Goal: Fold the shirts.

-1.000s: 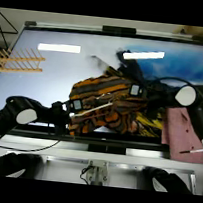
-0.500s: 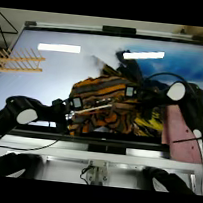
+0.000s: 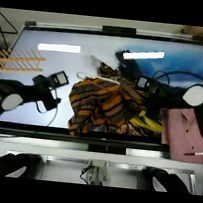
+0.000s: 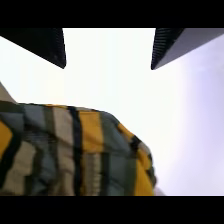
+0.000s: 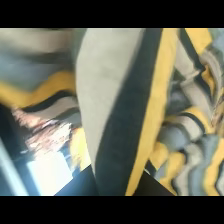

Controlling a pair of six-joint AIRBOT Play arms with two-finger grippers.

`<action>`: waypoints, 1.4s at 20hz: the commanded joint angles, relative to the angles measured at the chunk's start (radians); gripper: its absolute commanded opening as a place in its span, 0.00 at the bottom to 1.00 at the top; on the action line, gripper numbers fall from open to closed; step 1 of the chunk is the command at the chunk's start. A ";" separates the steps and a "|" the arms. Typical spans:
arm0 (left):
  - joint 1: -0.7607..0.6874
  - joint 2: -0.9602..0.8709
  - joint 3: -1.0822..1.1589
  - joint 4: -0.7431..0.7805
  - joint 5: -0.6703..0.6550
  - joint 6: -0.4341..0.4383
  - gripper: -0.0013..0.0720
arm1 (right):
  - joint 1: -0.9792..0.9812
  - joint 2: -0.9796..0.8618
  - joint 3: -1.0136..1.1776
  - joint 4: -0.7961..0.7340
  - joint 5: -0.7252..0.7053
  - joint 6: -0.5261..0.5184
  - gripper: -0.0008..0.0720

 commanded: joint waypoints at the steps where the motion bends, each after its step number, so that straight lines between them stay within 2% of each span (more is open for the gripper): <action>1: 0.165 0.000 0.051 -0.023 0.009 -0.021 0.88 | -0.017 0.050 0.001 0.001 0.021 0.082 0.08; 3: 0.274 -0.009 0.046 -0.163 0.008 -0.193 0.84 | -0.017 0.061 0.001 -0.001 0.031 0.111 0.08; 5: 0.355 -0.023 0.009 -0.417 0.004 -0.340 0.65 | -0.016 0.064 0.001 -0.002 0.050 0.123 0.08; 6: 0.368 -0.038 -0.025 -0.570 0.006 -0.377 0.65 | -0.016 0.064 0.001 -0.002 0.052 0.133 0.08; 8: 0.335 -0.096 -0.088 -0.847 0.018 -0.378 0.65 | -0.016 0.064 0.001 -0.001 0.048 0.145 0.08; 9: 0.295 -0.140 -0.103 -0.938 0.037 -0.374 0.65 | -0.016 0.064 0.001 -0.001 0.049 0.150 0.08; 13: 0.090 -0.357 -0.074 -1.099 0.236 -0.340 0.68 | -0.016 0.064 0.001 0.001 0.050 0.195 0.08; 19: -0.002 -0.583 0.070 -1.191 0.237 -0.294 0.67 | -0.016 0.064 0.001 0.002 0.050 0.204 0.08; 21: -0.005 -0.616 0.105 -1.243 0.238 -0.247 0.67 | -0.016 0.064 0.001 0.005 0.050 0.204 0.08; 27: -0.021 -0.670 0.129 -1.286 0.237 -0.246 0.66 | -0.016 0.064 0.001 0.005 0.050 0.204 0.08; 28: -0.029 -0.674 0.129 -1.285 0.237 -0.245 0.62 | -0.016 0.064 0.001 0.005 0.050 0.204 0.08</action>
